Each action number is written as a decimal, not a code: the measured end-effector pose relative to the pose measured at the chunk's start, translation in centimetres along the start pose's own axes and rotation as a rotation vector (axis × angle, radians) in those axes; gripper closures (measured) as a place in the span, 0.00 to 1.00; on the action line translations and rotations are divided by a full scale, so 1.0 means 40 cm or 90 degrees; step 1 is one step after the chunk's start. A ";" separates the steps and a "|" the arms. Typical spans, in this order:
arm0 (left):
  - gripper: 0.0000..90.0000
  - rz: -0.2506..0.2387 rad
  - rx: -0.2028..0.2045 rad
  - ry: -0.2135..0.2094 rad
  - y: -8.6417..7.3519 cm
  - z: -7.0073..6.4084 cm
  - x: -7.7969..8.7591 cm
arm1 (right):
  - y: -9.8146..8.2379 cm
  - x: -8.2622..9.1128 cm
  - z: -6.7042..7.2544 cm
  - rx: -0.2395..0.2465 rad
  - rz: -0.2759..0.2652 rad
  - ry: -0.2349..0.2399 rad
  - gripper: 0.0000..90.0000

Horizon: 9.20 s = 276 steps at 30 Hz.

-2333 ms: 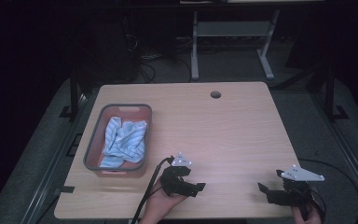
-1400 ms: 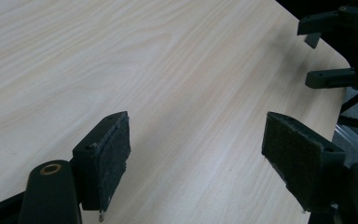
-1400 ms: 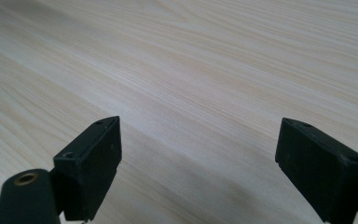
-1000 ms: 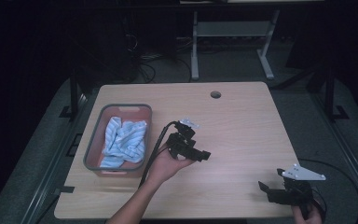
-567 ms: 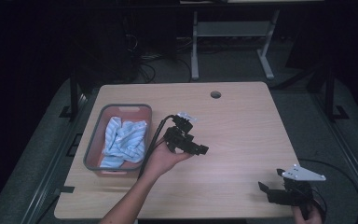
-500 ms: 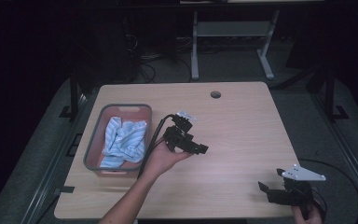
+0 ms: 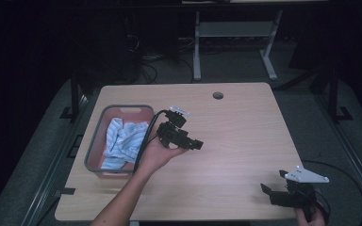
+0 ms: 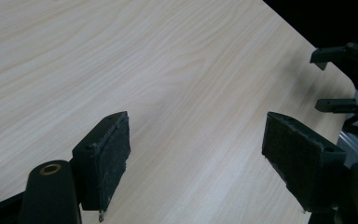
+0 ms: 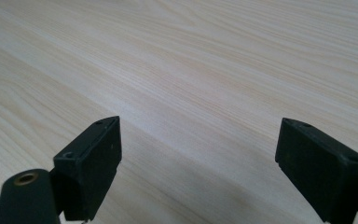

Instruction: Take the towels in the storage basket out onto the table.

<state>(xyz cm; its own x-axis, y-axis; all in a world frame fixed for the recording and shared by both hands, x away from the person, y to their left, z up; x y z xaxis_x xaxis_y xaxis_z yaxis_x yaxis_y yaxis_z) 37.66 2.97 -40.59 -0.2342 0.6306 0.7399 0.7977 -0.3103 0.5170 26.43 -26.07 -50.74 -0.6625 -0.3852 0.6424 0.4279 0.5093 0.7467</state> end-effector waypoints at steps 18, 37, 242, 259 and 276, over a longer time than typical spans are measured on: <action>0.26 -0.021 0.043 0.066 0.013 0.110 0.091 | 0.002 0.003 0.001 -0.002 -0.002 0.000 0.15; 0.26 -0.057 0.095 0.110 0.000 0.208 0.187 | 0.002 0.002 0.004 -0.002 -0.001 -0.001 0.15; 0.72 -0.053 0.105 0.098 0.111 0.100 0.257 | 0.036 0.006 0.003 0.010 -0.027 0.004 0.15; 0.71 -0.021 0.086 0.077 0.128 0.055 0.178 | 0.046 0.001 0.016 0.013 -0.035 0.019 0.15; 0.71 0.011 0.086 0.071 0.151 0.040 0.075 | 0.051 0.010 0.015 0.005 -0.045 0.026 0.15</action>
<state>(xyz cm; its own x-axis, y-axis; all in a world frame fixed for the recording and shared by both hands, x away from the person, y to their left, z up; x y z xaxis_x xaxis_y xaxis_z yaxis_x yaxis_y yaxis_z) 42.67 4.14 -35.95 -0.2733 0.5412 0.7953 0.8677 -0.2182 0.4467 26.67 -24.72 -49.08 -0.6656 -0.4512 0.5944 0.3754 0.4860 0.7892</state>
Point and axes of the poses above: each handheld gripper's, and its own axes: x roughly backward along the jaws, y roughly out of its top, z roughly to its left, the point moved 8 cm from there along -x, roughly forward along the jaws, and after that the axes turned 14 degrees about x, right-handed, at the moved point
